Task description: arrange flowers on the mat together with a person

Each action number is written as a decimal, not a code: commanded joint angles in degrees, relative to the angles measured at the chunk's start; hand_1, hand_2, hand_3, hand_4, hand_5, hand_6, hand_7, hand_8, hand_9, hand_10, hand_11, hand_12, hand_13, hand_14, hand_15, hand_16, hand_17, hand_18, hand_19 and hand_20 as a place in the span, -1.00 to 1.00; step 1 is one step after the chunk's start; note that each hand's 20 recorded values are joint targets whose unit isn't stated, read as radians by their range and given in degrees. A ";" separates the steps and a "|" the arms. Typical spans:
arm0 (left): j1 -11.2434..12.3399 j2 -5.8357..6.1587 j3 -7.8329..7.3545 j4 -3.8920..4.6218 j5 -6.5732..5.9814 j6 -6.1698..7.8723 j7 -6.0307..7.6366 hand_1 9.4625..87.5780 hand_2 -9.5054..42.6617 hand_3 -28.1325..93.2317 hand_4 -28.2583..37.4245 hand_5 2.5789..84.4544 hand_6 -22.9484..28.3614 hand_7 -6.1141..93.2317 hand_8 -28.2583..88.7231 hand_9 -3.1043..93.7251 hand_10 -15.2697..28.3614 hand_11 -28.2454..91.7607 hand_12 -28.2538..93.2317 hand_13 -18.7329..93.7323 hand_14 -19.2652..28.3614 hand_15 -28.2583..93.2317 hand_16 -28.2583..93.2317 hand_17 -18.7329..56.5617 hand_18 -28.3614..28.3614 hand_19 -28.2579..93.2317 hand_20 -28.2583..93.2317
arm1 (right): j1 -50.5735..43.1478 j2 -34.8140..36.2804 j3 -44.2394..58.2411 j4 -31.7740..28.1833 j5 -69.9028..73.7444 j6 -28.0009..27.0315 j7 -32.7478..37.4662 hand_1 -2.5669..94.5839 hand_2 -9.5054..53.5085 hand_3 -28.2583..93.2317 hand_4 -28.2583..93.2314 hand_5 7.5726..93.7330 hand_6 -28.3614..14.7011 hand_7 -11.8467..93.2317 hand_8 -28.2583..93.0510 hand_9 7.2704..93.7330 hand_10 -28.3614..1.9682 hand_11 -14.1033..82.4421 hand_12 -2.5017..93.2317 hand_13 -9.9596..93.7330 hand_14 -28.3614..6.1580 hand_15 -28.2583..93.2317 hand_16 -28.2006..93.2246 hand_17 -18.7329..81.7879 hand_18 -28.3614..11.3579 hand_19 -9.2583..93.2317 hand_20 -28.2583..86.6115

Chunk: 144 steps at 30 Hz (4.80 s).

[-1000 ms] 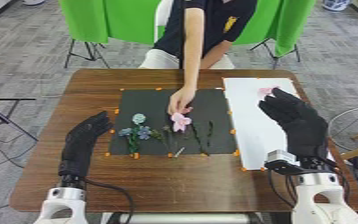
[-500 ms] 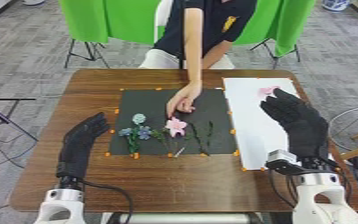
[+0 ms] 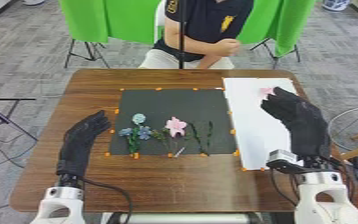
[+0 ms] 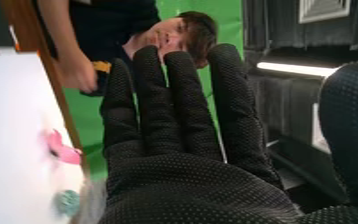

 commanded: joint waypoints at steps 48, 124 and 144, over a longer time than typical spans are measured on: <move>3.42 -1.89 0.23 -1.31 0.91 0.33 -2.52 -0.60 -0.84 0.49 -0.77 0.01 0.03 -0.55 -0.61 -0.12 0.23 -0.22 -0.22 -0.08 0.47 -0.24 -0.43 -0.44 0.40 -0.45 -0.26 | 47.39 21.55 -19.93 50.35 -71.72 -4.38 31.43 0.09 -1.00 0.54 -0.96 0.31 0.29 -0.51 -0.70 0.76 -0.08 -0.39 -0.63 1.00 0.47 0.13 -0.27 0.88 0.17 0.64 -0.08; 2.77 -0.79 -0.48 -0.93 0.78 0.06 -1.88 -0.59 -0.86 0.49 -0.76 0.01 0.02 -0.55 -0.61 -0.12 0.23 -0.22 -0.23 -0.08 0.47 -0.24 -0.43 -0.45 0.40 -0.45 -0.26 | 44.61 24.99 -24.78 29.17 -64.58 -10.66 39.56 1.00 -1.00 -0.98 0.15 0.81 0.20 -0.49 -0.38 1.00 0.21 -0.35 -0.37 1.00 0.61 0.42 -0.29 0.94 0.23 0.83 0.06; 1.52 -1.98 -0.80 -0.44 1.68 -2.47 -2.93 -0.59 -0.87 0.49 -0.75 0.00 0.03 -0.56 -0.61 -0.12 0.23 -0.23 -0.23 -0.08 0.47 -0.24 -0.43 -0.45 0.40 -0.45 -0.26 | 52.79 21.34 -43.43 16.56 -53.90 -19.15 29.40 1.00 -1.00 -1.00 0.17 0.80 0.22 -0.51 -0.38 1.00 0.19 -0.39 -0.39 1.00 0.61 0.44 -0.29 0.93 0.21 0.85 0.08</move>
